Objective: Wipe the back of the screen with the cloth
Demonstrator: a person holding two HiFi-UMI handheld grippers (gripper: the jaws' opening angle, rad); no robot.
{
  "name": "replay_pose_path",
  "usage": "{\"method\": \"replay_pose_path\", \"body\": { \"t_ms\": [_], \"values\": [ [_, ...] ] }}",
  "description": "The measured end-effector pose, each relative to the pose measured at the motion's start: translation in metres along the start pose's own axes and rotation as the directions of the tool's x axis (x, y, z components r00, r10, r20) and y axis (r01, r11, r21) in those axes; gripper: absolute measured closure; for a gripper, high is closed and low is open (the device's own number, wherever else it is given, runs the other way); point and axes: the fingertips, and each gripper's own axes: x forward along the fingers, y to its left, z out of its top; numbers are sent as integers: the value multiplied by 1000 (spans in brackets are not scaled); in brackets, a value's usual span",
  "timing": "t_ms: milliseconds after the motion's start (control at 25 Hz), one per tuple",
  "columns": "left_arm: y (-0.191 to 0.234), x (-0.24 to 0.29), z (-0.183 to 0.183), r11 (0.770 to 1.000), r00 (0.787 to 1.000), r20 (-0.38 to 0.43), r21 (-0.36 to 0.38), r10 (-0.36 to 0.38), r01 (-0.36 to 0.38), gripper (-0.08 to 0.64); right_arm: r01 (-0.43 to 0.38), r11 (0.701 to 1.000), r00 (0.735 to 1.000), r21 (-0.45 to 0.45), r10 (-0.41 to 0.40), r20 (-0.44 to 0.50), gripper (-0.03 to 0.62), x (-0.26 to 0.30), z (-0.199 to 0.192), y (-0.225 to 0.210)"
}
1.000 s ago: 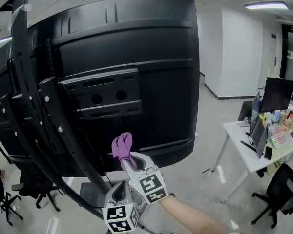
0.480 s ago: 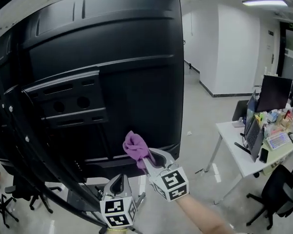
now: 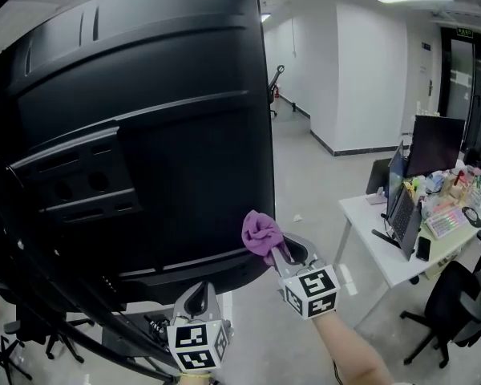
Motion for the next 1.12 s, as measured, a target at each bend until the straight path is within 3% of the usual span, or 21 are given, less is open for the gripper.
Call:
{"method": "replay_pose_path", "body": {
  "t_ms": [160, 280, 400, 520, 640, 760, 1120],
  "values": [
    [-1, -2, 0, 1000, 1000, -1, 3, 1, -1, 552, -22, 1000, 999, -18, 23, 45, 538, -8, 24, 5],
    [3, -3, -4, 1000, 1000, -5, 0, 11, -11, 552, -134, 988, 988, -73, 139, 71, 538, -5, 55, 33],
    [12, -7, -5, 999, 1000, -6, -8, 31, -31, 552, -248, 950, 964, -188, 261, 45, 538, 11, 82, 66],
    [20, -12, -5, 999, 999, -5, -15, 47, -47, 552, -279, 904, 954, -325, 298, 11, 538, 30, 108, 84],
    [27, -17, -4, 998, 998, -2, -23, 61, -61, 552, -299, 871, 947, -388, 320, -13, 538, 45, 137, 87],
    [31, -20, -4, 998, 998, -2, -19, 63, -63, 552, -291, 859, 946, -422, 323, 4, 538, 53, 182, 78],
    [31, -17, 15, 999, 999, 16, 12, 41, -41, 552, -146, 858, 957, -493, 249, 148, 534, 72, 348, 38]
  ]
}}
